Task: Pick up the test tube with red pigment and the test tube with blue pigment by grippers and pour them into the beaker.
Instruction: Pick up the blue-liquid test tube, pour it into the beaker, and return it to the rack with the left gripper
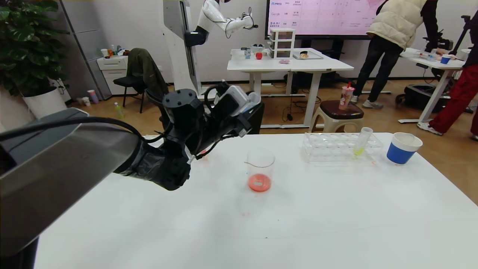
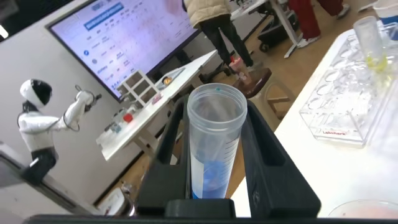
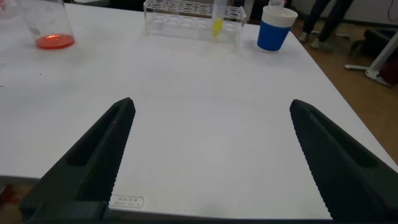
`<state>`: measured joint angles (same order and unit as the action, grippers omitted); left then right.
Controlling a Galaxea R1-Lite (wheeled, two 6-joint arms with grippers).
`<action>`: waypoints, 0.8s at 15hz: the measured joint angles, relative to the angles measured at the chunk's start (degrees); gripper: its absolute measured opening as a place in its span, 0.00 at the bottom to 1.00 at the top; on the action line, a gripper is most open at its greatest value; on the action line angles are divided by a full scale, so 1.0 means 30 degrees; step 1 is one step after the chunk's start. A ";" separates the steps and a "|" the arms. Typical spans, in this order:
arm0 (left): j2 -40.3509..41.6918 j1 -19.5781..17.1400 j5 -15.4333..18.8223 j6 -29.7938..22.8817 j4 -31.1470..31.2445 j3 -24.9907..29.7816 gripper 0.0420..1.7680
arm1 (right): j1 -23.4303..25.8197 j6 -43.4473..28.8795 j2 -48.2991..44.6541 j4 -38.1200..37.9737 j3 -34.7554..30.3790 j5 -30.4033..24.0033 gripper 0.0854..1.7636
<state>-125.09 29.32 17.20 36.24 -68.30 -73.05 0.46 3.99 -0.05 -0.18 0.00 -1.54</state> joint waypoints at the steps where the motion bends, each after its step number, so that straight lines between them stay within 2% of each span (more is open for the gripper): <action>1: -0.0244 0.0028 0.0561 0.0699 -0.0419 0.0000 0.27 | -0.0016 0.0008 0.0000 0.0000 0.0000 -0.0008 0.98; 4: -0.0926 -0.0045 0.2893 0.3198 -0.1577 0.0122 0.27 | -0.0008 0.0000 0.0000 0.0000 0.0000 -0.0008 0.98; 8: -0.1495 -0.0163 0.5189 0.6128 -0.1894 0.0232 0.27 | -0.0008 0.0008 0.0000 0.0000 0.0000 -0.0008 0.98; 12: -0.2048 -0.0386 0.6355 0.7270 -0.2930 0.0240 0.27 | -0.0008 0.0008 0.0000 0.0000 0.0000 -0.0008 0.98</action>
<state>-131.23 28.16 36.27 58.05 -77.09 -72.33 0.44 4.01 -0.05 -0.18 0.00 -1.56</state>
